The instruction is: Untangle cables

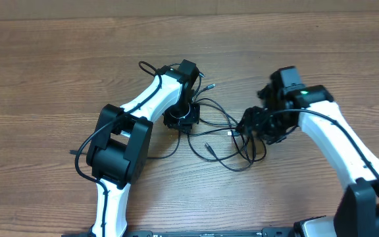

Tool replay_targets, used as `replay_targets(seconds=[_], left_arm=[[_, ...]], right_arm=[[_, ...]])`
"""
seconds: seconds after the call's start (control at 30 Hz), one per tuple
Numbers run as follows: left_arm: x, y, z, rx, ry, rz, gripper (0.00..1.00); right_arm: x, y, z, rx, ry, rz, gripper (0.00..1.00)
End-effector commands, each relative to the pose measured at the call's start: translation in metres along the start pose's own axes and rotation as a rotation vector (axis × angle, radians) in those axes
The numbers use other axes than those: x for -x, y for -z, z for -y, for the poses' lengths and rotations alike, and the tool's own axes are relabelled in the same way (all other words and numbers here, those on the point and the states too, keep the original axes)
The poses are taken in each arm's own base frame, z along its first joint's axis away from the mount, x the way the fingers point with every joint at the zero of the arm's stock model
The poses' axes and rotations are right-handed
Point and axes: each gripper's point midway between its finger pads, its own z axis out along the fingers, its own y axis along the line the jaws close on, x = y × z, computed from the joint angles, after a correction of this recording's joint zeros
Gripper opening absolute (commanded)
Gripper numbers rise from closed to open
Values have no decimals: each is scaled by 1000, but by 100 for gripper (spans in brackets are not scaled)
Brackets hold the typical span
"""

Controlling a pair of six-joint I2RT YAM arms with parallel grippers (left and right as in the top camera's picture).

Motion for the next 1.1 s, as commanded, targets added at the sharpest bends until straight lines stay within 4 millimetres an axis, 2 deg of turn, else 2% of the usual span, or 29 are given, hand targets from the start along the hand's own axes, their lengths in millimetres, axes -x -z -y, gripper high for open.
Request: replay_targets(seconds=[0.0, 0.13, 0.33, 0.4, 0.5, 0.67, 0.73, 0.8, 0.9, 0.93, 1.0, 1.07], left_arm=[[-11, -30, -31, 120, 32, -60, 11], [-11, -30, -31, 121, 32, -61, 11], [-12, -29, -31, 121, 33, -63, 11], [-11, -29, -31, 121, 33, -62, 11], [-12, -29, -31, 121, 32, -63, 4], [-12, -25, -23, 80, 0, -77, 5], [-8, -15, -20, 69, 1, -74, 4], [1, 10, -13, 59, 4, -48, 4], [12, 42, -4, 43, -17, -11, 5], [16, 64, 3, 36, -41, 9, 14], [15, 83, 6, 36, -72, 9, 42], [12, 96, 6, 38, -94, 1, 59]], right_arm=[[-6, -12, -11, 6, 54, -32, 65], [-7, -20, -13, -19, 79, -38, 72], [-6, -22, -1, -113, 96, -16, 68], [-7, -24, 1, -113, 92, -17, 57], [-9, -28, 4, -116, 90, -23, 49], [-8, -29, 4, -114, 91, -18, 30], [-7, -29, 3, -112, 93, -14, 19], [-6, -30, 3, -109, 96, -7, 6], [-4, -30, 2, -107, 98, -1, 4], [-3, -30, 1, -104, 99, 3, 4], [0, -30, 0, -99, 105, 15, 4], [3, -30, -1, -92, 107, 27, 4]])
